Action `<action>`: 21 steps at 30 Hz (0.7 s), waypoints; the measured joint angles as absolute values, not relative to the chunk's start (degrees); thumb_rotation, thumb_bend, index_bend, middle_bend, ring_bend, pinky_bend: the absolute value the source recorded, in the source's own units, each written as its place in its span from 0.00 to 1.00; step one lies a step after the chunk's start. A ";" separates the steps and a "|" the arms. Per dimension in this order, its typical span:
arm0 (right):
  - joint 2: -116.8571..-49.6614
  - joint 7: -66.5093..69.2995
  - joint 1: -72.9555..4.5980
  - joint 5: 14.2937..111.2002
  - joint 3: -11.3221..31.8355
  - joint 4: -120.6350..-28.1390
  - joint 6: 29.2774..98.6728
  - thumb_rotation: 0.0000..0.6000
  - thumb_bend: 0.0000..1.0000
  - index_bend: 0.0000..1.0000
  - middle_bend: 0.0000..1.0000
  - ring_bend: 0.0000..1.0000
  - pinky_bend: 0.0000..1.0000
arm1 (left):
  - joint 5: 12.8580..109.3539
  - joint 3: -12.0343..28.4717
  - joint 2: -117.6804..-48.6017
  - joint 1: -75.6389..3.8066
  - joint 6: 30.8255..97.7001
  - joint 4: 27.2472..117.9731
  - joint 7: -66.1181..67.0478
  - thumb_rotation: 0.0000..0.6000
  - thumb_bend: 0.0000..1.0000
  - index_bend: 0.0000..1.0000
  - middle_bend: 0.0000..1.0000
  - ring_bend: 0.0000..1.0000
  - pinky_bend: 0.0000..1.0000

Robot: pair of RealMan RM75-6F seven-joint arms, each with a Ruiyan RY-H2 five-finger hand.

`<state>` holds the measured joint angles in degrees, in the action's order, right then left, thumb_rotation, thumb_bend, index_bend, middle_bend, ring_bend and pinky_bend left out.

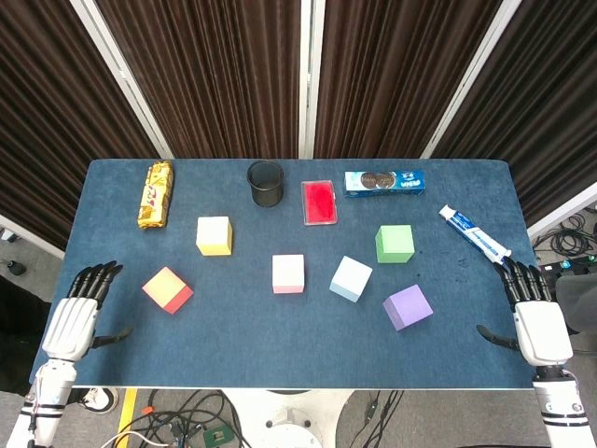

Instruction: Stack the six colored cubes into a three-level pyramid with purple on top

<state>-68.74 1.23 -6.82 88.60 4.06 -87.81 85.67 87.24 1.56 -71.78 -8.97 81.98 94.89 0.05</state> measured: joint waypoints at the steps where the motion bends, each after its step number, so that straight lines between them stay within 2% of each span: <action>1: -68.57 1.15 -6.82 88.70 4.17 -88.07 85.89 1.00 0.00 0.00 0.00 0.00 0.00 | 87.22 1.56 -71.80 -9.01 81.93 94.85 -0.01 1.00 0.14 0.08 0.06 0.00 0.00; 21: -67.83 0.07 -7.78 88.61 4.23 -89.79 84.30 1.00 0.00 0.00 0.00 0.00 0.00 | 88.40 1.67 -72.21 -10.16 81.22 94.86 -0.56 1.00 0.14 0.08 0.06 0.00 0.00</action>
<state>-67.83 0.07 -7.78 88.61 4.23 -89.79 84.30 88.40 1.67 -72.21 -10.16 81.22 94.86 -0.56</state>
